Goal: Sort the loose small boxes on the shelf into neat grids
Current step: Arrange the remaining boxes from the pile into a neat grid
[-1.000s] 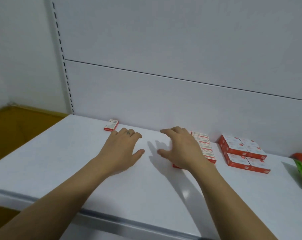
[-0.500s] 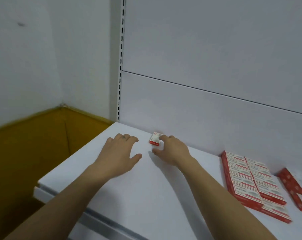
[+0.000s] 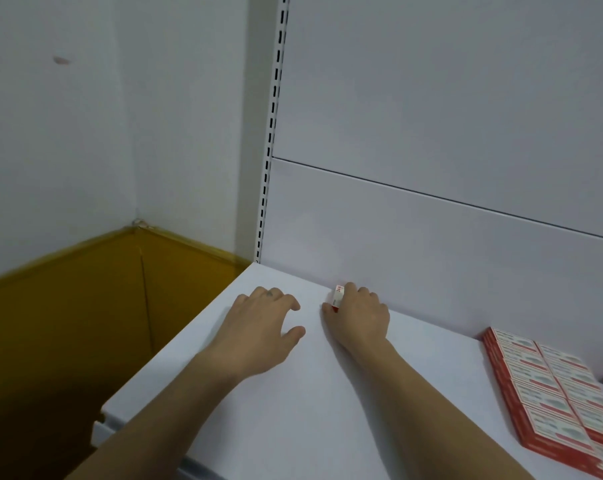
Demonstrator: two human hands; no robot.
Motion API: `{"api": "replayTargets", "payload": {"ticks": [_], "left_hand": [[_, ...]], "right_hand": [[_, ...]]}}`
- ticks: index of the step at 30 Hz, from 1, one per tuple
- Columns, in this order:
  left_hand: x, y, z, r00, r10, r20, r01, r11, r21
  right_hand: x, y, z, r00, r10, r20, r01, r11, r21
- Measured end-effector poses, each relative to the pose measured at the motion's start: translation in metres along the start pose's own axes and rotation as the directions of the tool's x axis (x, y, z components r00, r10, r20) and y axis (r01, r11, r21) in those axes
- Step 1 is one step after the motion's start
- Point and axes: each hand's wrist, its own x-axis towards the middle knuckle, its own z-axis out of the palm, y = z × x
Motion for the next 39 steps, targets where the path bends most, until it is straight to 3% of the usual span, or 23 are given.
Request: {"api": "replayTargets", "payload": {"ticks": [6, 10, 15, 23, 30, 39], "left_hand": [[0.006, -0.003, 0.002, 0.999, -0.001, 0.033, 0.002, 1.000, -0.013], [0.012, 0.003, 0.006, 0.998, 0.023, 0.063, -0.022, 1.000, -0.015], [0.026, 0.024, 0.009, 0.994, 0.090, 0.064, -0.088, 0.996, -0.028], [0.055, 0.073, 0.019, 0.955, 0.297, 0.003, -0.294, 0.947, -0.128], [0.042, 0.081, 0.044, 0.919, 0.388, -0.071, -0.394, 0.889, -0.233], [0.043, 0.063, 0.049, 0.905, 0.395, -0.154, -0.424, 0.824, -0.375]], "right_hand": [[0.000, 0.004, -0.002, 0.999, 0.005, 0.045, -0.010, 0.993, 0.115], [-0.007, 0.018, -0.018, 0.984, -0.092, 0.153, 0.052, 0.968, 0.245], [-0.018, 0.046, -0.044, 0.968, -0.211, 0.138, 0.157, 0.934, 0.321], [-0.041, 0.101, -0.078, 0.944, -0.313, -0.105, 0.330, 0.903, 0.274], [-0.069, 0.120, -0.085, 0.951, -0.259, -0.168, 0.303, 0.892, 0.336], [-0.072, 0.116, -0.084, 0.937, -0.196, -0.289, 0.320, 0.815, 0.483]]}}
